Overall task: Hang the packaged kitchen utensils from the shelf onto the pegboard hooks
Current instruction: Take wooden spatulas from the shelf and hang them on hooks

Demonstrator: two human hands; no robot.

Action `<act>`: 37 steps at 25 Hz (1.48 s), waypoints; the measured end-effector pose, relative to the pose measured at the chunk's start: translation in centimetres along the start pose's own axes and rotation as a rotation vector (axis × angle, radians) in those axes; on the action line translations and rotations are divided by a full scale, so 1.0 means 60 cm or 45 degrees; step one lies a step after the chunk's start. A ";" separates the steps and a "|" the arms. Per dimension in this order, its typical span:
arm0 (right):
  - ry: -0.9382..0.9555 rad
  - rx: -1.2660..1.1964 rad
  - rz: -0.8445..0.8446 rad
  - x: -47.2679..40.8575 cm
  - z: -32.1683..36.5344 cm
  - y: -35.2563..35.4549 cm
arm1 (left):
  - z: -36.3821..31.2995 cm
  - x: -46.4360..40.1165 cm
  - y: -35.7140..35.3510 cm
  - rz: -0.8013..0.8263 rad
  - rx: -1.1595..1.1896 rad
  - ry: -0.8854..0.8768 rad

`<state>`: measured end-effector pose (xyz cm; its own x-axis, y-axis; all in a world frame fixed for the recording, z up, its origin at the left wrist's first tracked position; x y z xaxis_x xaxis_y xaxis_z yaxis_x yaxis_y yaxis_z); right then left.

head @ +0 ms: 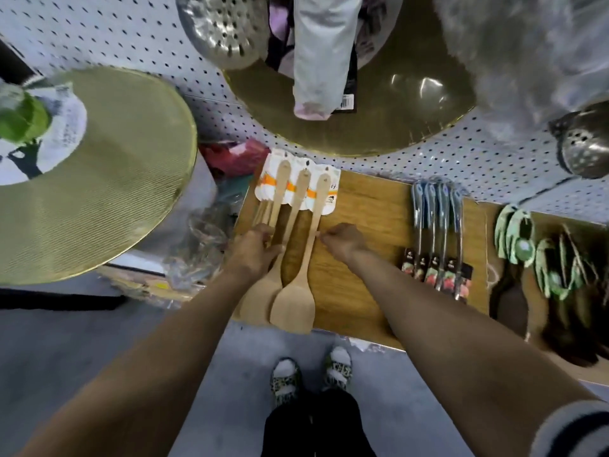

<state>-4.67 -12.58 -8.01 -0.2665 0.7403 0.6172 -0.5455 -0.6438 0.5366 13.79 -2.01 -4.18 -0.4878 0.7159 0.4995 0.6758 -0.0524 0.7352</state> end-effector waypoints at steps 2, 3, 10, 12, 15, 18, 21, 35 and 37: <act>-0.038 0.015 0.018 -0.027 0.003 -0.026 | 0.012 -0.012 -0.013 0.041 0.100 0.023; -0.051 0.050 0.019 -0.037 0.003 -0.038 | 0.017 -0.016 -0.017 0.049 0.125 0.024; -0.162 0.057 -0.068 -0.056 -0.022 -0.071 | 0.028 -0.030 -0.035 0.062 0.130 -0.026; -0.296 -0.340 -0.091 -0.043 -0.050 -0.066 | 0.021 -0.034 -0.046 0.094 0.126 -0.018; -0.371 -0.789 -0.124 -0.004 -0.075 -0.042 | 0.004 -0.047 -0.063 0.087 0.137 0.011; -0.301 -1.018 -0.109 0.034 -0.074 -0.017 | -0.012 -0.066 -0.081 0.036 0.027 0.074; -0.293 -1.056 -0.110 0.060 -0.089 -0.005 | -0.028 -0.074 -0.090 -0.077 -0.153 0.126; -0.215 -1.136 -0.373 0.230 -0.168 0.091 | -0.063 0.085 -0.130 0.276 0.320 0.122; -0.192 -1.139 -0.413 0.265 -0.187 0.119 | -0.088 0.138 -0.127 0.301 0.430 0.092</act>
<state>-21.68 -3.24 -0.83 0.0746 0.7836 0.6168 -0.9953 0.0197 0.0953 1.69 0.64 -3.25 -0.3266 0.6603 0.6763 0.9113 0.0301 0.4107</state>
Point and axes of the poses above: each hand's wrist, its own x-axis away from the middle knuckle, its own y-axis out of the back of the hand, z = x × y, the point moved 8 cm from there along -x, towards the middle knuckle, and after that the axes turned 7 degrees about y, right-handed, at the moved point
